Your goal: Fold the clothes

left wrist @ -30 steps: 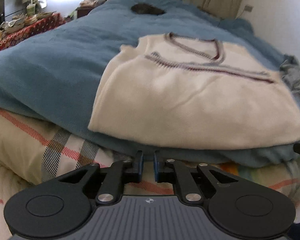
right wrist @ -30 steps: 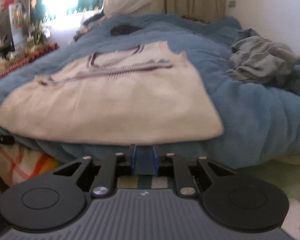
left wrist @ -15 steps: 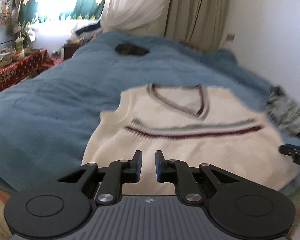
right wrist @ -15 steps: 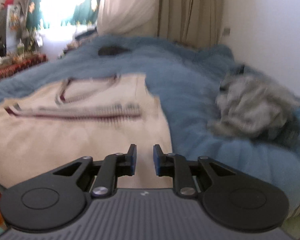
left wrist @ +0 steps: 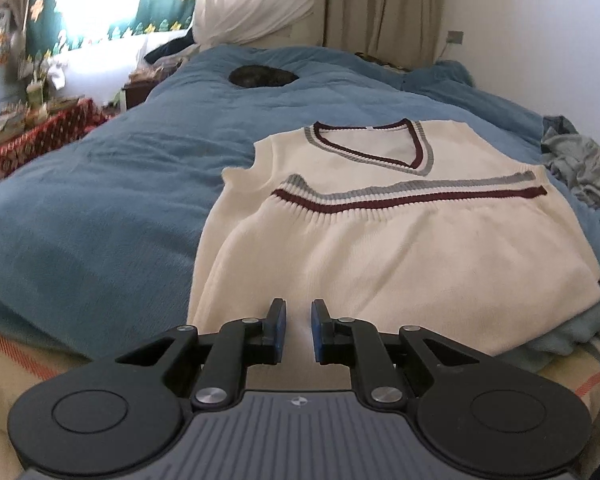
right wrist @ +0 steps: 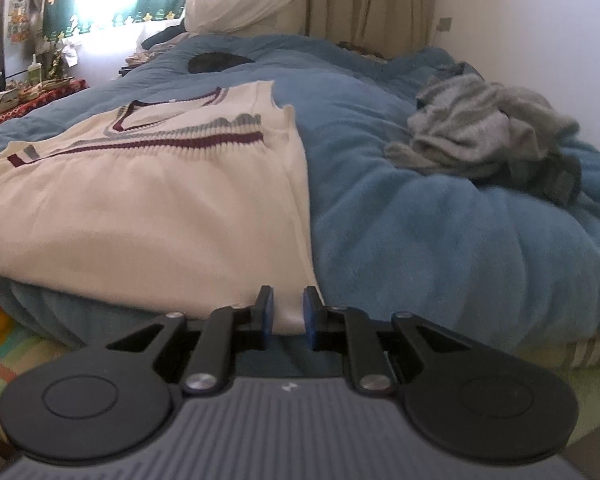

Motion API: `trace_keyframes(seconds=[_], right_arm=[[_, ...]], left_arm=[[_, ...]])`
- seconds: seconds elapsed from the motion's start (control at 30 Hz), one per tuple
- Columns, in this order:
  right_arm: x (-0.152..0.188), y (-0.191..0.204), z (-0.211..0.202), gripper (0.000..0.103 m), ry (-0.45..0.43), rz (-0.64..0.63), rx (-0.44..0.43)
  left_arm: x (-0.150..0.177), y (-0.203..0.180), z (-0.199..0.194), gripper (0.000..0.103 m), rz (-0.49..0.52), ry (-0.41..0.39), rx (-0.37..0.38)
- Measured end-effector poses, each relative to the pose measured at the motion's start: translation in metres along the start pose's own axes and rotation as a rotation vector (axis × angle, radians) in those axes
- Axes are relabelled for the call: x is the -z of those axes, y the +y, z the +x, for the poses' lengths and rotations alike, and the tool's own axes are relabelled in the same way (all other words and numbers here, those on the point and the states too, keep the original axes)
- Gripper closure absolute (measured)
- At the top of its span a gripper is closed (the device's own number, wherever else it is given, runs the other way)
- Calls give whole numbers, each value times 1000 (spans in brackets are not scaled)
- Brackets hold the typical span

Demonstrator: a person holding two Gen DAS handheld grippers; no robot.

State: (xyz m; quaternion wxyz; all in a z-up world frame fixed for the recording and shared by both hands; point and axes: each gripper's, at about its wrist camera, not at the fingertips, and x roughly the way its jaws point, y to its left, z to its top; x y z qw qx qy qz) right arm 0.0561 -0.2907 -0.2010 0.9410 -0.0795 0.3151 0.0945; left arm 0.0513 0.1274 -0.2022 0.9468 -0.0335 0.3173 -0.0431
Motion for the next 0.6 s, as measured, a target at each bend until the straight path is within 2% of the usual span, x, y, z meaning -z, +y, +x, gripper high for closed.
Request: trace_keyframes(seconds=[0.17, 0.27, 0.47, 0.6], right_arm=[[5, -6, -5, 87, 43, 26, 21], [-3, -5, -21, 86, 5, 39, -10], [-18, -1, -52, 85, -71, 66, -71], [-40, 18, -57, 85, -123, 28, -126]], left_arm=[[3, -2, -6, 89, 10, -2, -9], [2, -7, -16, 89, 18, -17, -6], [-10, -13, -39, 89, -32, -77, 73], [-29, -34, -30, 89, -41, -81, 152]])
